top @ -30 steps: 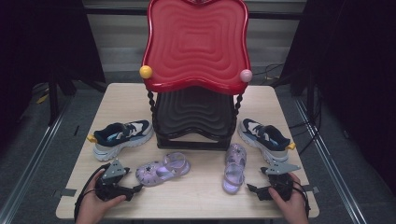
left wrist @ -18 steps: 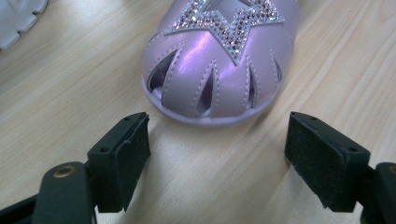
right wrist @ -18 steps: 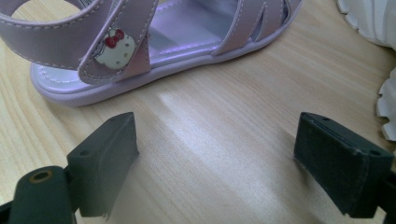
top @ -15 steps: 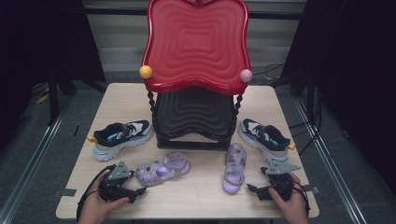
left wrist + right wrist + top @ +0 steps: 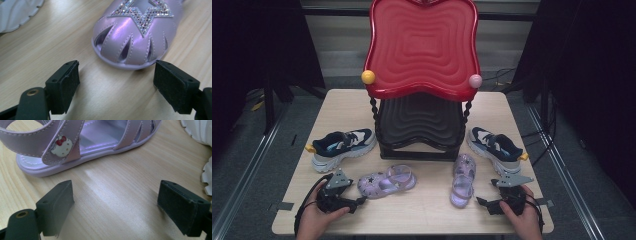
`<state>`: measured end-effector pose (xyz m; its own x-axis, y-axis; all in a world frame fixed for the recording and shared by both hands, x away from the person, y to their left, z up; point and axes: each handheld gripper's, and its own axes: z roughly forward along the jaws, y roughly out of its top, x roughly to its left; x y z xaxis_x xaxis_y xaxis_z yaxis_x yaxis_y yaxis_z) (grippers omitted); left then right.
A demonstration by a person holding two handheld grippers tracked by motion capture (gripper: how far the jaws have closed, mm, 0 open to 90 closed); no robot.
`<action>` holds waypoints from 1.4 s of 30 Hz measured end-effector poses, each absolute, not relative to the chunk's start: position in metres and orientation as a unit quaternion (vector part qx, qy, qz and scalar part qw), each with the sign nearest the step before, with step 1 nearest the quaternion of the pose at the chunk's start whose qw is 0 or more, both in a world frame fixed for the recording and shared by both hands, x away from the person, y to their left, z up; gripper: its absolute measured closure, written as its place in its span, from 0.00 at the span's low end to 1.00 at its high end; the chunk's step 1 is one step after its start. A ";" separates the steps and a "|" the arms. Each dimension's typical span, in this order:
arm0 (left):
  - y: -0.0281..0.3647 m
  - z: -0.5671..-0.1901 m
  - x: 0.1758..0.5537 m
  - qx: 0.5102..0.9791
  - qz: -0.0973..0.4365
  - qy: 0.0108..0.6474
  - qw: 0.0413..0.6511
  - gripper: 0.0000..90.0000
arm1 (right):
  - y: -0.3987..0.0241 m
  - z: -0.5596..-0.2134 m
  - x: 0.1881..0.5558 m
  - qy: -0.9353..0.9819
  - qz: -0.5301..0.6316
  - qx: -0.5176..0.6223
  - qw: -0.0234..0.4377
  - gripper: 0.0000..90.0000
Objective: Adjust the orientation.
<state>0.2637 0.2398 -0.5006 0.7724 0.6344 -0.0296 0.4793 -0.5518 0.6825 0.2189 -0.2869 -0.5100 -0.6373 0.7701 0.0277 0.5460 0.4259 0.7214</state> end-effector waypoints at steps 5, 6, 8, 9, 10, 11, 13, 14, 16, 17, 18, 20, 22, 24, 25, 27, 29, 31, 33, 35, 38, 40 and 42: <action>0.245 -0.500 0.271 0.867 0.120 0.337 0.346 0.24 | -0.287 -0.510 0.219 0.830 0.360 0.396 0.155 0.14; 0.246 -0.501 0.272 0.866 0.121 0.339 0.347 0.24 | -0.287 -0.510 0.219 0.830 0.360 0.396 0.156 0.14; 0.247 -0.501 0.274 0.862 0.123 0.343 0.351 0.26 | -0.287 -0.510 0.219 0.830 0.360 0.397 0.155 0.14; 0.247 -0.501 0.275 0.863 0.122 0.343 0.350 0.26 | -0.287 -0.510 0.219 0.830 0.360 0.396 0.156 0.14; 0.247 -0.501 0.275 0.863 0.123 0.344 0.348 0.26 | -0.287 -0.510 0.219 0.830 0.360 0.397 0.155 0.14; 0.247 -0.501 0.276 0.863 0.125 0.345 0.347 0.26 | -0.287 -0.510 0.219 0.830 0.360 0.397 0.155 0.14; 0.247 -0.501 0.276 0.862 0.125 0.347 0.349 0.27 | -0.287 -0.510 0.219 0.830 0.360 0.397 0.155 0.14; 0.247 -0.501 0.276 0.861 0.126 0.346 0.350 0.28 | -0.287 -0.510 0.219 0.830 0.360 0.397 0.155 0.14; 0.247 -0.500 0.277 0.861 0.129 0.350 0.347 0.29 | -0.287 -0.510 0.219 0.830 0.360 0.397 0.155 0.14; 0.247 -0.500 0.278 0.860 0.130 0.351 0.348 0.30 | -0.287 -0.510 0.219 0.830 0.360 0.398 0.155 0.14; 0.246 -0.500 0.278 0.859 0.132 0.353 0.346 0.30 | -0.287 -0.510 0.219 0.830 0.360 0.397 0.155 0.14; 0.246 -0.500 0.278 0.859 0.132 0.353 0.346 0.31 | -0.287 -0.510 0.219 0.830 0.360 0.397 0.155 0.14; 0.245 -0.500 0.279 0.856 0.137 0.356 0.349 0.33 | -0.287 -0.510 0.219 0.830 0.360 0.397 0.155 0.14; 0.244 -0.500 0.280 0.855 0.140 0.358 0.347 0.34 | -0.287 -0.510 0.219 0.830 0.360 0.397 0.155 0.14; 0.245 -0.500 0.281 0.856 0.142 0.357 0.346 0.34 | -0.287 -0.510 0.219 0.830 0.360 0.397 0.155 0.14; 0.244 -0.500 0.282 0.854 0.147 0.357 0.349 0.35 | -0.287 -0.510 0.219 0.830 0.360 0.397 0.155 0.14; 0.243 -0.500 0.283 0.854 0.145 0.357 0.349 0.37 | -0.287 -0.510 0.219 0.830 0.360 0.397 0.155 0.14; 0.242 -0.501 0.283 0.852 0.144 0.360 0.352 0.38 | -0.287 -0.510 0.219 0.830 0.360 0.397 0.155 0.14; 0.243 -0.501 0.284 0.850 0.143 0.363 0.353 0.39 | -0.287 -0.510 0.219 0.830 0.360 0.397 0.155 0.14; 0.243 -0.501 0.285 0.849 0.144 0.364 0.355 0.39 | -0.287 -0.510 0.219 0.830 0.360 0.397 0.155 0.14; 0.243 -0.502 0.286 0.848 0.143 0.367 0.356 0.39 | -0.287 -0.510 0.219 0.830 0.360 0.397 0.155 0.14; 0.242 -0.501 0.286 0.847 0.144 0.370 0.353 0.39 | -0.287 -0.510 0.219 0.830 0.360 0.397 0.155 0.14; 0.241 -0.501 0.288 0.846 0.145 0.370 0.354 0.39 | -0.287 -0.510 0.219 0.829 0.360 0.398 0.155 0.14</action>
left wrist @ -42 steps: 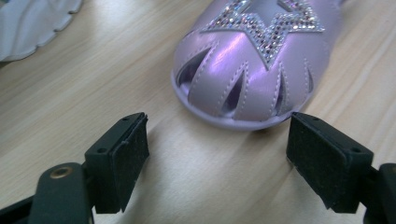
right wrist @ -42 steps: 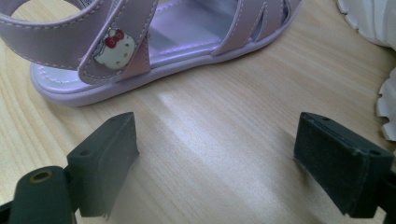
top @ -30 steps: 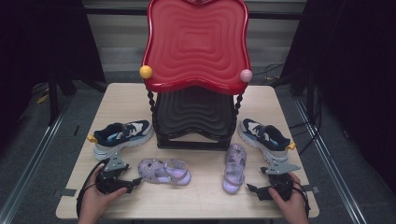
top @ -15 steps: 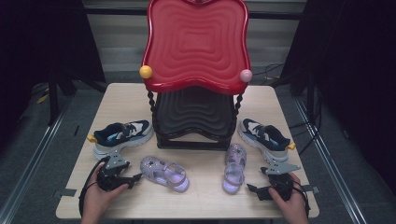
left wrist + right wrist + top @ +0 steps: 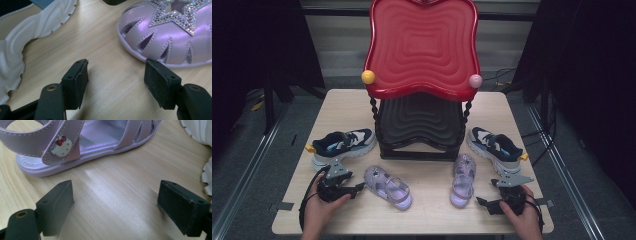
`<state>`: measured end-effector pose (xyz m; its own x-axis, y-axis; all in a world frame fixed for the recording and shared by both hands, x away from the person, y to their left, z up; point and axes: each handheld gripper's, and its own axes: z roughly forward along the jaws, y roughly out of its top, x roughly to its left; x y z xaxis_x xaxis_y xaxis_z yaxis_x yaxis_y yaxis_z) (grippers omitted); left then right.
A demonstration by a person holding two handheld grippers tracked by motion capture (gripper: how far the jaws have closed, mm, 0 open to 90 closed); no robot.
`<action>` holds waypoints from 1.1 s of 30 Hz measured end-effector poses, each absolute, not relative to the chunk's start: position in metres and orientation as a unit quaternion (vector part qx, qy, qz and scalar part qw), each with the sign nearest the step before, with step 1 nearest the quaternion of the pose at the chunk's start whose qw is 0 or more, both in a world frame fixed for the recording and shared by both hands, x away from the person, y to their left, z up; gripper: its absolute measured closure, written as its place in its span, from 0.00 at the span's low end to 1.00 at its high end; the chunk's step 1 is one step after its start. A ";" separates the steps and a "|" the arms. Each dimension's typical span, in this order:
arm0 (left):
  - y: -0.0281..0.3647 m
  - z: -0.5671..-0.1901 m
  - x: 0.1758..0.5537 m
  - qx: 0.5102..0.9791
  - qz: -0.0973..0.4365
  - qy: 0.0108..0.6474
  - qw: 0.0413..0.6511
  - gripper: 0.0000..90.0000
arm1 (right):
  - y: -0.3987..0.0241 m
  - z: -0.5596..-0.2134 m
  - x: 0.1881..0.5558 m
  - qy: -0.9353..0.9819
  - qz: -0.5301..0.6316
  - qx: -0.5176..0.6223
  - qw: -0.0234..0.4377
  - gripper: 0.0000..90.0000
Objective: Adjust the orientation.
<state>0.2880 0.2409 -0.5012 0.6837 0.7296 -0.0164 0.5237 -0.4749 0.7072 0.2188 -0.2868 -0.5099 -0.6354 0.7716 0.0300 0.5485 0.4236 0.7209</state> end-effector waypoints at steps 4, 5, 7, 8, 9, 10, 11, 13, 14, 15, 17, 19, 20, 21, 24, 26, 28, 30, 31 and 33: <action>0.239 -0.501 0.292 0.846 0.152 0.371 0.352 0.39 | -0.287 -0.510 0.219 0.829 0.361 0.397 0.156 0.14; 0.239 -0.501 0.293 0.845 0.151 0.371 0.353 0.39 | -0.287 -0.510 0.219 0.830 0.360 0.397 0.155 0.14; 0.237 -0.500 0.295 0.846 0.153 0.372 0.350 0.40 | -0.287 -0.510 0.219 0.830 0.360 0.396 0.155 0.14; 0.236 -0.500 0.297 0.844 0.151 0.374 0.353 0.40 | -0.287 -0.510 0.219 0.830 0.360 0.397 0.155 0.14; 0.235 -0.500 0.298 0.845 0.152 0.375 0.351 0.41 | -0.287 -0.510 0.219 0.830 0.360 0.397 0.155 0.14; 0.234 -0.500 0.299 0.845 0.153 0.375 0.350 0.41 | -0.287 -0.510 0.219 0.830 0.360 0.396 0.156 0.14; 0.234 -0.500 0.301 0.844 0.154 0.375 0.351 0.41 | -0.287 -0.510 0.219 0.830 0.360 0.397 0.155 0.14; 0.232 -0.500 0.304 0.843 0.152 0.379 0.351 0.41 | -0.287 -0.510 0.219 0.830 0.360 0.397 0.155 0.14; 0.232 -0.500 0.305 0.843 0.153 0.378 0.350 0.41 | -0.287 -0.510 0.219 0.830 0.360 0.397 0.155 0.14; 0.231 -0.500 0.306 0.843 0.153 0.379 0.351 0.41 | -0.287 -0.510 0.219 0.830 0.360 0.397 0.155 0.14; 0.230 -0.500 0.308 0.842 0.154 0.380 0.351 0.41 | -0.287 -0.510 0.219 0.830 0.360 0.396 0.156 0.14; 0.230 -0.500 0.310 0.842 0.156 0.378 0.352 0.41 | -0.287 -0.510 0.219 0.830 0.360 0.396 0.156 0.14; 0.230 -0.500 0.310 0.841 0.154 0.379 0.354 0.41 | -0.287 -0.510 0.219 0.830 0.360 0.397 0.155 0.14; 0.230 -0.499 0.311 0.842 0.157 0.378 0.351 0.41 | -0.287 -0.510 0.219 0.830 0.360 0.397 0.155 0.14; 0.228 -0.499 0.312 0.841 0.158 0.380 0.352 0.41 | -0.287 -0.510 0.219 0.830 0.360 0.397 0.155 0.14; 0.227 -0.499 0.313 0.841 0.157 0.380 0.351 0.41 | -0.287 -0.510 0.219 0.830 0.360 0.397 0.155 0.14; 0.226 -0.499 0.313 0.840 0.157 0.380 0.354 0.42 | -0.287 -0.510 0.219 0.830 0.360 0.397 0.155 0.14; 0.226 -0.499 0.314 0.841 0.159 0.379 0.351 0.42 | -0.287 -0.510 0.219 0.830 0.360 0.396 0.155 0.14; 0.226 -0.500 0.314 0.842 0.159 0.379 0.350 0.42 | -0.287 -0.510 0.219 0.830 0.360 0.397 0.155 0.14; 0.226 -0.500 0.314 0.841 0.159 0.381 0.350 0.42 | -0.287 -0.510 0.219 0.830 0.360 0.396 0.156 0.14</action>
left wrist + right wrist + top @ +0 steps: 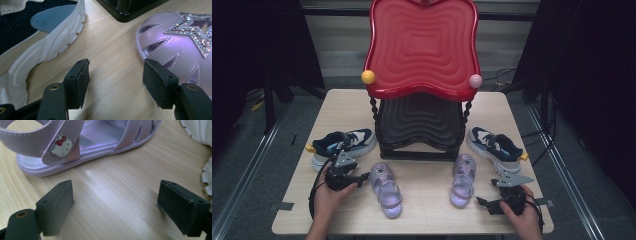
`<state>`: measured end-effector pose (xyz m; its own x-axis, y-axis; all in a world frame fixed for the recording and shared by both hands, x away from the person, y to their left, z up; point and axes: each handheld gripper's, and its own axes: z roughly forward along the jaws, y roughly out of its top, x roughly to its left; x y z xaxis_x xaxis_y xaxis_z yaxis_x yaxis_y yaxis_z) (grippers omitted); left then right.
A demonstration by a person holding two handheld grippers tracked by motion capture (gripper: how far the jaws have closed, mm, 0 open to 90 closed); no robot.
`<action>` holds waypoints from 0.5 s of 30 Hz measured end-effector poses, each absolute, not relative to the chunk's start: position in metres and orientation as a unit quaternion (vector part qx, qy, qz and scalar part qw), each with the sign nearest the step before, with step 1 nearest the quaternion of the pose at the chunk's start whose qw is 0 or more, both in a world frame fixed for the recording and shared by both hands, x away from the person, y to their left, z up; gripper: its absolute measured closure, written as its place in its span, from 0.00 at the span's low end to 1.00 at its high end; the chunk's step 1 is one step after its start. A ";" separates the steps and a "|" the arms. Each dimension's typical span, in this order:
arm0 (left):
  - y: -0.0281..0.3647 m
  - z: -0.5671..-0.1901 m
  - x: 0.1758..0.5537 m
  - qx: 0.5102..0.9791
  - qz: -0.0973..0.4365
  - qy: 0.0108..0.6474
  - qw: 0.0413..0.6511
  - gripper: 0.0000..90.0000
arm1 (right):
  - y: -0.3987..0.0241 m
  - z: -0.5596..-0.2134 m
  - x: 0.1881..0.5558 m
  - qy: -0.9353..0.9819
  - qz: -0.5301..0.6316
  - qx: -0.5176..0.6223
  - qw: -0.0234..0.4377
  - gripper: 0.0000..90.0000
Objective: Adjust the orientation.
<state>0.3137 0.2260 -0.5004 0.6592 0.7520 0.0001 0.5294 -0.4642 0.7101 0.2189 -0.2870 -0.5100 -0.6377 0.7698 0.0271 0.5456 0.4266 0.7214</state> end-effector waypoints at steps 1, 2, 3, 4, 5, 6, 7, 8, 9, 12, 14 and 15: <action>0.227 -0.500 0.314 0.842 0.158 0.379 0.351 0.42 | -0.287 -0.510 0.219 0.830 0.360 0.396 0.156 0.14; 0.227 -0.500 0.313 0.841 0.157 0.378 0.353 0.42 | -0.287 -0.510 0.219 0.830 0.360 0.397 0.155 0.14; 0.227 -0.500 0.312 0.842 0.159 0.379 0.351 0.42 | -0.287 -0.510 0.219 0.830 0.360 0.396 0.156 0.14; 0.227 -0.499 0.311 0.843 0.157 0.377 0.349 0.42 | -0.287 -0.510 0.219 0.830 0.360 0.396 0.156 0.14; 0.228 -0.498 0.310 0.846 0.159 0.372 0.347 0.42 | -0.287 -0.510 0.219 0.830 0.360 0.396 0.156 0.14; 0.228 -0.497 0.309 0.846 0.159 0.373 0.346 0.42 | -0.287 -0.510 0.219 0.830 0.360 0.397 0.155 0.14; 0.229 -0.496 0.306 0.845 0.158 0.374 0.347 0.42 | -0.287 -0.510 0.219 0.830 0.360 0.397 0.155 0.14; 0.230 -0.495 0.305 0.847 0.157 0.372 0.346 0.42 | -0.287 -0.510 0.219 0.830 0.360 0.396 0.156 0.14; 0.230 -0.494 0.302 0.845 0.154 0.376 0.348 0.42 | -0.287 -0.510 0.219 0.830 0.360 0.397 0.155 0.14; 0.233 -0.489 0.295 0.846 0.148 0.373 0.351 0.42 | -0.287 -0.510 0.219 0.830 0.360 0.397 0.155 0.14; 0.234 -0.487 0.290 0.847 0.146 0.370 0.353 0.46 | -0.287 -0.510 0.219 0.830 0.360 0.397 0.155 0.14; 0.234 -0.486 0.288 0.847 0.144 0.371 0.353 0.48 | -0.287 -0.510 0.219 0.830 0.360 0.396 0.156 0.14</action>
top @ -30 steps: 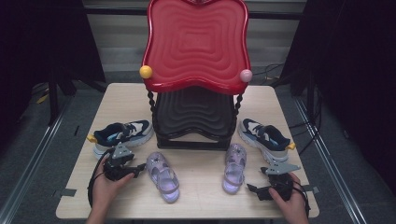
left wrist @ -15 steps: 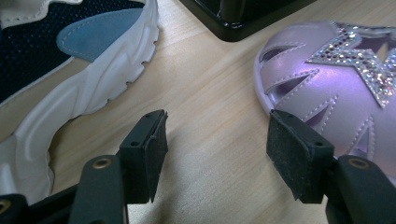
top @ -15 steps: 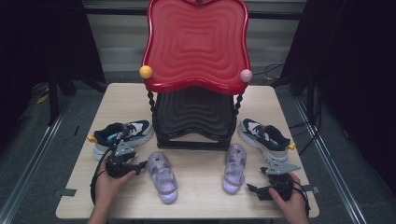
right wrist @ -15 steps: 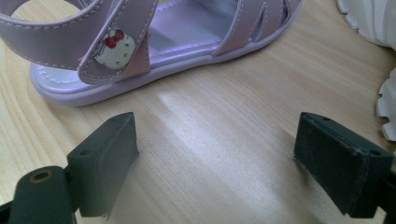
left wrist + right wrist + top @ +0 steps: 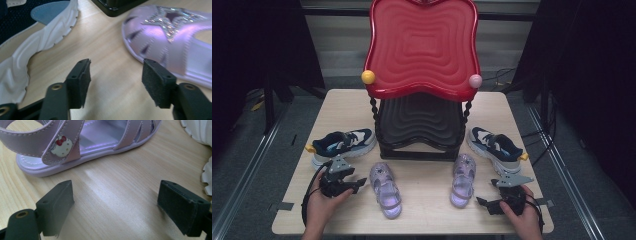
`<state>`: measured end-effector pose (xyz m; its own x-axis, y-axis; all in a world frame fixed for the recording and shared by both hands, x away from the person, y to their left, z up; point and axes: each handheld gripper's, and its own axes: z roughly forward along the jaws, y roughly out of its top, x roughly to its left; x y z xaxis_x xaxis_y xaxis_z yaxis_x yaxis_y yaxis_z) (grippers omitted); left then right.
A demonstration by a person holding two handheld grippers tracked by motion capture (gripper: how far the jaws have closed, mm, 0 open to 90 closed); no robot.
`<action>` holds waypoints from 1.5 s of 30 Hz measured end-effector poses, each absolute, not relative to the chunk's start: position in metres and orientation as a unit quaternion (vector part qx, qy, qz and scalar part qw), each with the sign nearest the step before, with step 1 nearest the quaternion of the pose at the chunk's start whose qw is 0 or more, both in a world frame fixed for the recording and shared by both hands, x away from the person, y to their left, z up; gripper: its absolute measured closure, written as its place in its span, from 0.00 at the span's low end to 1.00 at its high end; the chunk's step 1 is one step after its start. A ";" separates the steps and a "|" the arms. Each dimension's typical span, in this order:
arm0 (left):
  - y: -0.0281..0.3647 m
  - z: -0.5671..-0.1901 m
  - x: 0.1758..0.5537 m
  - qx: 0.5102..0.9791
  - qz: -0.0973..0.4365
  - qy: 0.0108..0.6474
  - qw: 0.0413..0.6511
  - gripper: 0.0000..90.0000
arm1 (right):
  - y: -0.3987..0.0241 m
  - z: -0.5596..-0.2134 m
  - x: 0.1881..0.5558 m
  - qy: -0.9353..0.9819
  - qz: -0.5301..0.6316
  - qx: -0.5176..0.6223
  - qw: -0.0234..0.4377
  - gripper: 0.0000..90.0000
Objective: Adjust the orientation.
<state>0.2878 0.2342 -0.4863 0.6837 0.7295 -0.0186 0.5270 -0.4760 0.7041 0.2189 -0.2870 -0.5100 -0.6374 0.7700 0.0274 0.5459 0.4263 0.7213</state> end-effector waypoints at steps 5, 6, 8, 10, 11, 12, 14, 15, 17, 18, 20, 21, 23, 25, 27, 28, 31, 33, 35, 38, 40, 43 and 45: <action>0.231 -0.488 0.287 0.847 0.139 0.369 0.357 0.51 | -0.287 -0.510 0.219 0.830 0.360 0.396 0.156 0.14; 0.230 -0.488 0.288 0.847 0.139 0.369 0.355 0.53 | -0.287 -0.510 0.219 0.830 0.360 0.396 0.156 0.14; 0.226 -0.490 0.290 0.851 0.134 0.366 0.352 0.56 | -0.287 -0.510 0.219 0.830 0.360 0.396 0.156 0.14; 0.222 -0.491 0.293 0.855 0.140 0.358 0.348 0.58 | -0.287 -0.510 0.219 0.830 0.360 0.396 0.155 0.14; 0.219 -0.491 0.294 0.856 0.143 0.359 0.344 0.60 | -0.287 -0.510 0.219 0.830 0.360 0.396 0.156 0.14; 0.218 -0.491 0.295 0.853 0.143 0.362 0.347 0.61 | -0.287 -0.510 0.219 0.830 0.360 0.396 0.156 0.14; 0.217 -0.490 0.297 0.854 0.142 0.363 0.345 0.64 | -0.287 -0.510 0.219 0.830 0.360 0.396 0.156 0.14; 0.216 -0.490 0.298 0.852 0.143 0.365 0.348 0.65 | -0.287 -0.510 0.219 0.830 0.360 0.396 0.156 0.14; 0.216 -0.490 0.300 0.851 0.143 0.365 0.348 0.65 | -0.287 -0.510 0.219 0.830 0.360 0.396 0.156 0.14; 0.215 -0.490 0.301 0.850 0.144 0.366 0.349 0.65 | -0.287 -0.510 0.219 0.830 0.360 0.397 0.155 0.14; 0.214 -0.491 0.303 0.849 0.141 0.368 0.352 0.65 | -0.287 -0.510 0.219 0.830 0.360 0.397 0.155 0.14; 0.213 -0.491 0.304 0.848 0.142 0.369 0.354 0.65 | -0.287 -0.510 0.219 0.830 0.360 0.396 0.155 0.14; 0.211 -0.492 0.306 0.846 0.142 0.371 0.355 0.65 | -0.287 -0.510 0.219 0.830 0.360 0.397 0.155 0.14; 0.209 -0.492 0.309 0.848 0.139 0.368 0.356 0.65 | -0.287 -0.510 0.219 0.830 0.360 0.396 0.156 0.14; 0.207 -0.493 0.312 0.845 0.139 0.372 0.358 0.65 | -0.287 -0.510 0.219 0.830 0.360 0.396 0.156 0.14; 0.207 -0.493 0.313 0.846 0.140 0.370 0.358 0.65 | -0.287 -0.510 0.219 0.830 0.360 0.396 0.156 0.14; 0.205 -0.494 0.316 0.843 0.138 0.375 0.361 0.65 | -0.287 -0.510 0.219 0.830 0.360 0.397 0.155 0.14; 0.206 -0.495 0.316 0.842 0.136 0.376 0.363 0.65 | -0.287 -0.510 0.219 0.830 0.360 0.397 0.155 0.14; 0.206 -0.495 0.317 0.842 0.136 0.376 0.363 0.65 | -0.287 -0.510 0.219 0.830 0.360 0.396 0.156 0.14; 0.206 -0.496 0.318 0.840 0.137 0.378 0.364 0.65 | -0.287 -0.510 0.219 0.830 0.360 0.396 0.155 0.14; 0.205 -0.496 0.319 0.839 0.134 0.378 0.367 0.65 | -0.287 -0.510 0.219 0.830 0.360 0.396 0.156 0.14; 0.202 -0.496 0.323 0.839 0.133 0.377 0.369 0.64 | -0.287 -0.510 0.219 0.830 0.360 0.396 0.156 0.14; 0.200 -0.496 0.325 0.838 0.134 0.378 0.370 0.64 | -0.287 -0.510 0.219 0.830 0.360 0.396 0.156 0.14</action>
<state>0.3250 0.2000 -0.4959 0.6784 0.7327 -0.0551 0.5345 -0.4407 0.7211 0.2189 -0.2870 -0.5100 -0.6375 0.7700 0.0272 0.5458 0.4264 0.7213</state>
